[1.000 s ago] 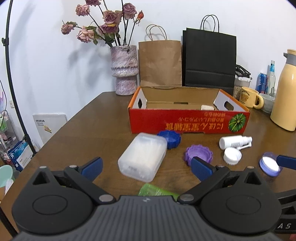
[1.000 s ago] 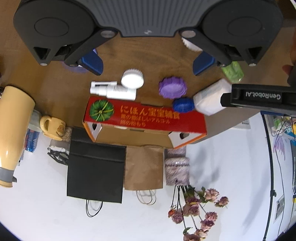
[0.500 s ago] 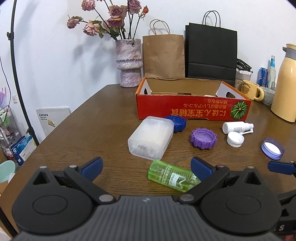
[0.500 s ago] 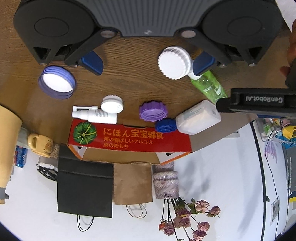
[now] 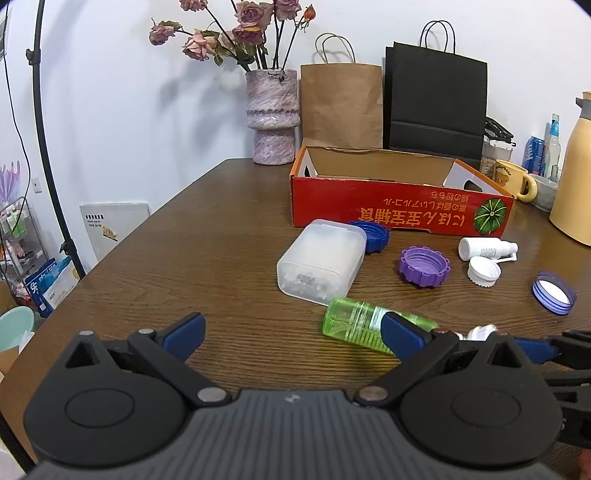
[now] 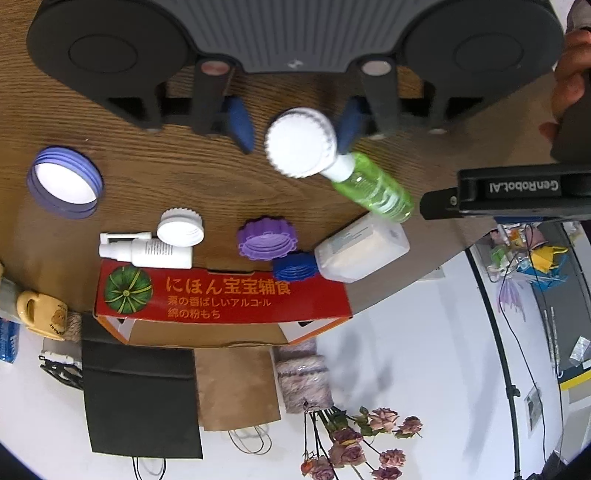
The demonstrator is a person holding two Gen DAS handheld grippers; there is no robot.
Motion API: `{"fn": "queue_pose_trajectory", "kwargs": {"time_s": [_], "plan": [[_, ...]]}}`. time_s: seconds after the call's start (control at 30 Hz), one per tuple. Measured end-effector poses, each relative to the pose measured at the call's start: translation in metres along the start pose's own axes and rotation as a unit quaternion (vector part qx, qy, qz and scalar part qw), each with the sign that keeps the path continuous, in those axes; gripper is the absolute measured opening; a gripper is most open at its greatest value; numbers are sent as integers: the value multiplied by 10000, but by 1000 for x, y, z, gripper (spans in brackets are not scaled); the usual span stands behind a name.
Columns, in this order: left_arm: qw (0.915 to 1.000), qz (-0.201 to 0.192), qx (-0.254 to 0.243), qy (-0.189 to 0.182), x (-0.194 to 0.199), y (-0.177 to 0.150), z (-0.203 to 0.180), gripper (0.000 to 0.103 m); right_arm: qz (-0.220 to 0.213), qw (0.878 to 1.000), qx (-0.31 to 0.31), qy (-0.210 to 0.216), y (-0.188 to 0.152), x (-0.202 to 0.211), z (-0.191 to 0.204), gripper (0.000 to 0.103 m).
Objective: Organize rigid objects
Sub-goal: 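Grasp the white ridged cap with the right gripper, then lift the white ridged cap with the right gripper while the left approaches the green bottle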
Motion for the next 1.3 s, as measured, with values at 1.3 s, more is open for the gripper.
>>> {"fn": "queue_pose_trajectory", "kwargs": {"time_s": [1.3], "plan": [[9952,124,-975,-36,-36,-1,-51,103,-437,9971,-166,-606,6,21,-41,39]]}}
Point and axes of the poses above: each gripper's, at about its wrist camera, not at the fingertips, and x roughly against the way its jaws point, z to its left, y to its top, the point moved 9 cm from there along -x, roughly the way its jaws point, and after that the axes turned 8 degrees about z, right-handed, at the moved point
